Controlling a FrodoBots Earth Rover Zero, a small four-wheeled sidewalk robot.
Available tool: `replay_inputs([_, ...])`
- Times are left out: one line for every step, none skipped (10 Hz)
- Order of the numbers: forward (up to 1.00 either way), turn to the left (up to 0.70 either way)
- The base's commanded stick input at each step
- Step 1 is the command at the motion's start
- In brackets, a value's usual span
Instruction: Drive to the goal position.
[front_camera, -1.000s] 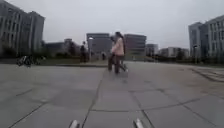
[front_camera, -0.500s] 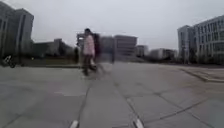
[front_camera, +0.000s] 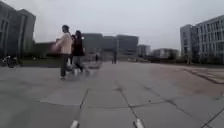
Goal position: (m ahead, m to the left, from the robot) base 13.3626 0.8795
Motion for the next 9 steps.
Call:
replay_inputs([0.70,-0.02])
replay_inputs([0.70,-0.02])
replay_inputs([0.70,-0.02])
replay_inputs([0.70,-0.02])
replay_inputs([0.70,-0.02])
replay_inputs([0.70,-0.02])
replay_inputs([0.70,-0.02])
replay_inputs([0.70,-0.02])
replay_inputs([0.70,-0.02])
